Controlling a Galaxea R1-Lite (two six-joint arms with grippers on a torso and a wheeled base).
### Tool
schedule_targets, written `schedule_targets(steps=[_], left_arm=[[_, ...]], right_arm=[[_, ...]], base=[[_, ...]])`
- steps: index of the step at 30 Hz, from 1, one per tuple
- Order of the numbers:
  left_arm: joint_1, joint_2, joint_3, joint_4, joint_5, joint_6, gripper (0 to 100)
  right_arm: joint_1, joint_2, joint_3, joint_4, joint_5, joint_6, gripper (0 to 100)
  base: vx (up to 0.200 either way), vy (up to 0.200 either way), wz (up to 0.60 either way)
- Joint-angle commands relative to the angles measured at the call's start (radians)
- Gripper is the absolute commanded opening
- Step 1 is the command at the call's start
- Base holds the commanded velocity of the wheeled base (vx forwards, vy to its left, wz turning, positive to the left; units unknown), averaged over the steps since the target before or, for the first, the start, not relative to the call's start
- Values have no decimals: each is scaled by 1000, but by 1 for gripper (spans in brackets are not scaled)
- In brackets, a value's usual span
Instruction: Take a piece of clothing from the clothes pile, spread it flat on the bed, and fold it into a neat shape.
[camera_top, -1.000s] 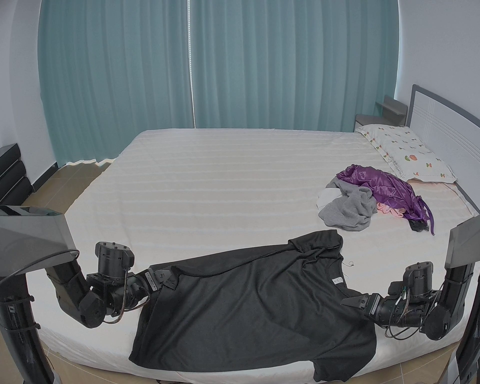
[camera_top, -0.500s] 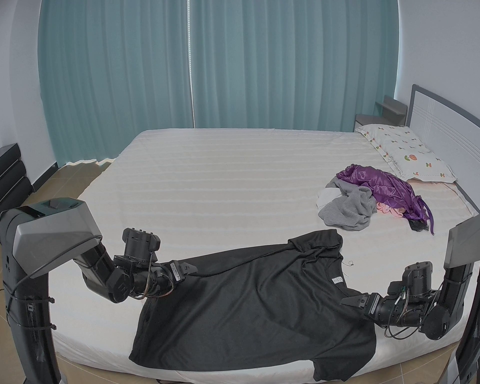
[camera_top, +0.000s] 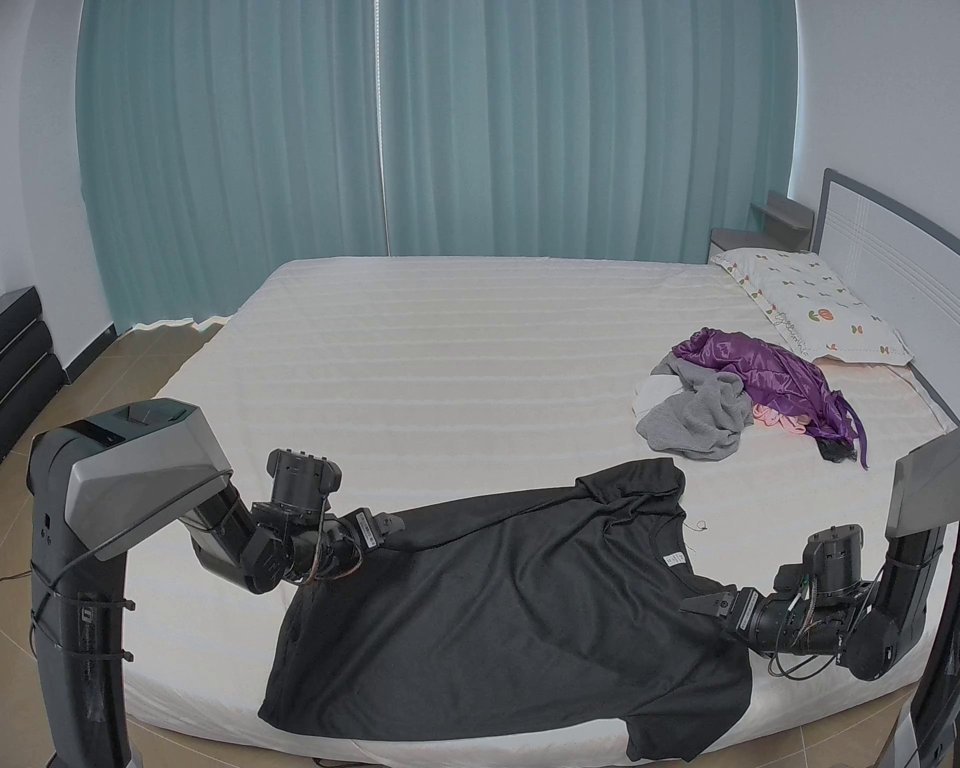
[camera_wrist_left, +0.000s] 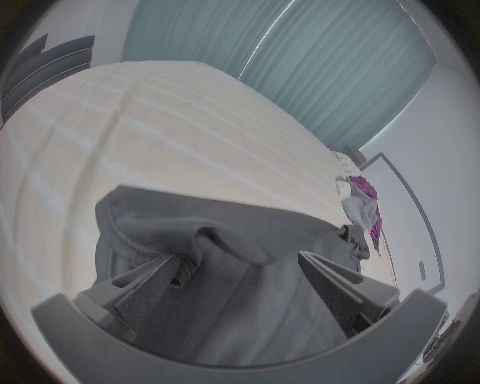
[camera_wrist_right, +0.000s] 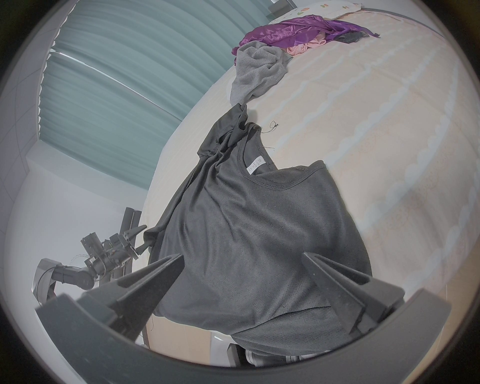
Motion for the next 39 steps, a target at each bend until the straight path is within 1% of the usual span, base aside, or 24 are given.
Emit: schedule_targets(steps=[1, 2, 3, 4, 5, 6, 7, 8, 9, 11, 13, 18, 21, 26, 27, 28, 30, 33, 36, 37, 38, 39], left_arm=[[61, 108, -178, 44, 50, 0, 100], [83, 131, -241, 55, 70, -3, 100], [95, 144, -273, 52, 81, -6, 100], [109, 153, -302, 52, 91, -12, 100], [109, 153, -302, 52, 91, -12, 100], [138, 162, -349, 50, 108, -46, 100], [138, 162, -349, 50, 108, -46, 100], [158, 165, -391, 44, 113, -113, 100], [170, 164, -411, 39, 113, -144, 100], [186, 162, -428, 35, 113, -165, 100], [212, 162, -440, 33, 113, -188, 100], [235, 153, -431, 35, 101, -192, 100], [245, 151, -425, 45, 81, -190, 100], [245, 170, -422, 52, -21, -184, 100], [244, 170, -417, 62, -38, -182, 100], [244, 170, -417, 62, -38, -182, 100], [239, 170, -417, 105, -74, -179, 100], [235, 173, -415, 128, -87, -173, 100], [226, 173, -395, 130, -88, -133, 100], [226, 173, -395, 130, -88, -133, 100], [219, 171, -380, 130, -88, -106, 100], [219, 171, -380, 130, -88, -106, 100]], right_arm=[[-3, 6, 0, -1, -3, -2, 100], [-4, 6, 0, -1, -3, -2, 100], [-4, 8, -1, -1, -3, -2, 100], [-6, 6, -1, -1, -3, -2, 100], [-6, 6, -1, -1, -3, -2, 100], [-7, 8, -1, -1, -3, -2, 100], [-7, 8, -1, -1, -3, -2, 100], [-7, 11, -3, -1, -1, -2, 100], [-7, 19, -1, -1, -1, -2, 100], [-7, 29, -3, -3, -3, -5, 100], [-7, 55, 0, -38, -3, -5, 100], [-9, 88, 22, -118, -4, -4, 100], [-9, 98, 23, -124, -4, -4, 100], [-9, 115, 22, -124, -4, -4, 100], [-9, 115, 22, -124, -4, -4, 100], [-9, 115, 22, -124, -4, -4, 100], [-9, 117, 20, -124, -4, -4, 100], [-9, 121, 20, -124, -3, -4, 100], [-10, 121, 20, -126, -4, -2, 100], [-10, 121, 20, -126, -4, -2, 100], [-10, 121, 20, -126, -4, -2, 100], [-10, 121, 20, -126, -4, -2, 100]], base=[[0, 0, 0], [0, 0, 0], [0, 0, 0], [0, 0, 0], [0, 0, 0], [0, 0, 0], [0, 0, 0], [0, 0, 0], [0, 0, 0], [0, 0, 0], [0, 0, 0], [0, 0, 0], [0, 0, 0], [0, 0, 0], [0, 0, 0], [0, 0, 0], [0, 0, 0], [0, 0, 0], [0, 0, 0], [0, 0, 0], [0, 0, 0], [0, 0, 0]])
